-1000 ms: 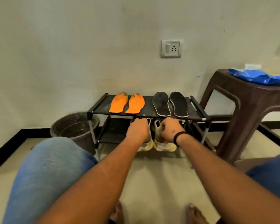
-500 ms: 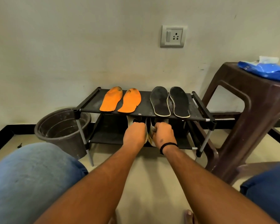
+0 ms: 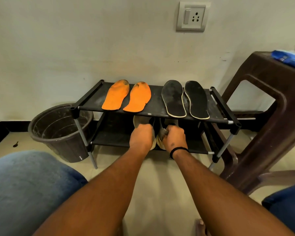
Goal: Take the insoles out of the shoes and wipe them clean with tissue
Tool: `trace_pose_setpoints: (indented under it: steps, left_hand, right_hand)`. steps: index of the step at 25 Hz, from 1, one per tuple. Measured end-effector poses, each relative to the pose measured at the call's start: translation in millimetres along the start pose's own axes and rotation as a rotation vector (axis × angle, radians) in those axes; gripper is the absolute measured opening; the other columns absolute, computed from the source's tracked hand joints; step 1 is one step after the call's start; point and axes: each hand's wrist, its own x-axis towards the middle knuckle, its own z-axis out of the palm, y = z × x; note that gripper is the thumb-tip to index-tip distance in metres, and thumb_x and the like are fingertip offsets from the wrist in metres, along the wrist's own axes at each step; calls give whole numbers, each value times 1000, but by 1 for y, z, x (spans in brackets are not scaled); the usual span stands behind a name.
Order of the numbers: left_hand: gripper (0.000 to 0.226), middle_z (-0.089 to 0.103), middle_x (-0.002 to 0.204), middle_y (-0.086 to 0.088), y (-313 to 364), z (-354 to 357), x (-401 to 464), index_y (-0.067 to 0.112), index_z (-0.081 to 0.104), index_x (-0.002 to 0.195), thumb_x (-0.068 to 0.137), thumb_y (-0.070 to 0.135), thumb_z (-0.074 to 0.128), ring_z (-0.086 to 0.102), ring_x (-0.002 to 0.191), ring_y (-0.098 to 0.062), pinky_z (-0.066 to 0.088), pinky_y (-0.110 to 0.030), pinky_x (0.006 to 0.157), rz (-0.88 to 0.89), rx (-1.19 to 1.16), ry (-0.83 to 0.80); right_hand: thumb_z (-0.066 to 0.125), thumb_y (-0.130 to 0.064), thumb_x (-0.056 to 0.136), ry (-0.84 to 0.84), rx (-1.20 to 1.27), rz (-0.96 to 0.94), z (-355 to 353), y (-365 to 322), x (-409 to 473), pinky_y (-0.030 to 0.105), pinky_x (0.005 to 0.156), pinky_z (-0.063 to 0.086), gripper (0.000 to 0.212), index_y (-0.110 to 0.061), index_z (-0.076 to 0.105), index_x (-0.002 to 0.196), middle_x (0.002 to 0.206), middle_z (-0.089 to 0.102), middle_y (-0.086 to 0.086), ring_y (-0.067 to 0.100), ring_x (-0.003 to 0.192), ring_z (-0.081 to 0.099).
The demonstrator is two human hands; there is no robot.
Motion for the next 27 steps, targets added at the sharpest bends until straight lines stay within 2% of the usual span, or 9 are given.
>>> trace_pose_setpoints:
  steps: [6,11,14,19,21,24,27]
  left_hand:
    - [20,65,112,-15,-1,8,3,11,63,115,97,9,56,65,102,-36,53,-40,84,27,-2,32]
    - [16,64,110,-13,0,8,2,14,61,113,98,13,56,66,99,-34,55,-40,82,67,-51,69]
    - [11,65,105,-12,0,3,0,16,60,107,97,16,56,66,94,-34,56,-41,79,89,-90,101]
    - [18,63,112,-13,-3,-18,-10,13,64,112,96,12,56,64,99,-34,52,-39,79,112,-71,141]
    - [20,66,109,-12,-2,-29,-16,13,67,113,96,13,57,66,98,-32,55,-39,80,117,-74,130]
    - [13,68,100,-10,-5,-50,-30,12,68,104,97,19,60,67,92,-29,57,-42,79,129,-102,141]
    - [13,61,86,-9,-18,-82,-47,12,57,85,98,14,53,63,81,-29,46,-38,64,136,-91,200]
  right_hand:
    - [60,-14,90,-18,2,37,5,5,3,34,80,52,13,-8,68,97,106,63,16,35,94,64]
    - [62,-14,87,-43,-20,-18,2,4,4,34,76,53,12,-11,67,98,103,65,15,35,93,64]
    - [63,-12,84,-9,-43,-56,-4,0,1,31,68,50,10,-15,66,93,96,67,12,33,87,65]
    - [65,-20,84,33,-47,-106,-25,-14,-8,34,68,54,2,-19,63,84,89,67,7,30,84,64]
    - [64,-24,85,29,-56,-89,-35,-19,-12,33,68,54,6,-20,61,82,86,67,4,29,84,64]
    - [66,-27,87,44,-22,-99,-47,-42,-23,35,77,56,11,-23,68,97,93,69,2,26,90,65]
    - [65,-28,88,56,11,-200,-56,-85,-35,35,78,56,15,-21,70,99,95,70,4,25,90,65]
